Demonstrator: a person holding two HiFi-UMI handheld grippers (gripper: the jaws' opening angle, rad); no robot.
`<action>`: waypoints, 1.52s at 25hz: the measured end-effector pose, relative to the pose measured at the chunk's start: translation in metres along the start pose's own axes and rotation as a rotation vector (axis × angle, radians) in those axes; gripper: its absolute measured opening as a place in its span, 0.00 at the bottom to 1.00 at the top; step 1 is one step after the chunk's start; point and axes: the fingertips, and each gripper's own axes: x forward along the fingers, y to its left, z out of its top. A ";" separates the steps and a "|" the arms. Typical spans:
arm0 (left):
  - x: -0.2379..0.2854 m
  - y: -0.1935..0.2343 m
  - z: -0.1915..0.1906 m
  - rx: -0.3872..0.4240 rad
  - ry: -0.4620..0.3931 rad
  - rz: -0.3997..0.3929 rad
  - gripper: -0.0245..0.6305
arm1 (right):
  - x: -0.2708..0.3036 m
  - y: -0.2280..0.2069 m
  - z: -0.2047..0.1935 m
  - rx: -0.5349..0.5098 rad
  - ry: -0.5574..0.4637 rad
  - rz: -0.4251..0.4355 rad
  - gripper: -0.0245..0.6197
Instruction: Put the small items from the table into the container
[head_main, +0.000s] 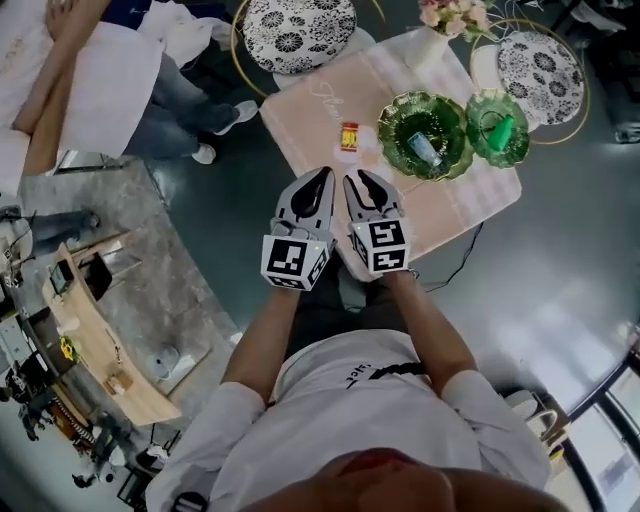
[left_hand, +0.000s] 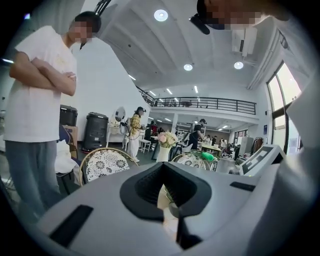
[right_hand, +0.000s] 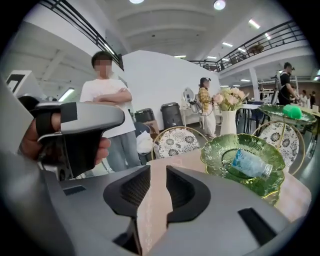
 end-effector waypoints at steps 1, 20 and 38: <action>0.007 0.007 -0.006 -0.001 0.001 -0.013 0.05 | 0.011 -0.003 -0.004 0.008 0.003 -0.013 0.18; 0.083 0.087 -0.118 -0.055 0.111 -0.123 0.05 | 0.147 -0.075 -0.102 0.086 0.217 -0.285 0.36; 0.100 0.101 -0.131 -0.070 0.132 -0.150 0.05 | 0.183 -0.095 -0.132 0.048 0.518 -0.275 0.32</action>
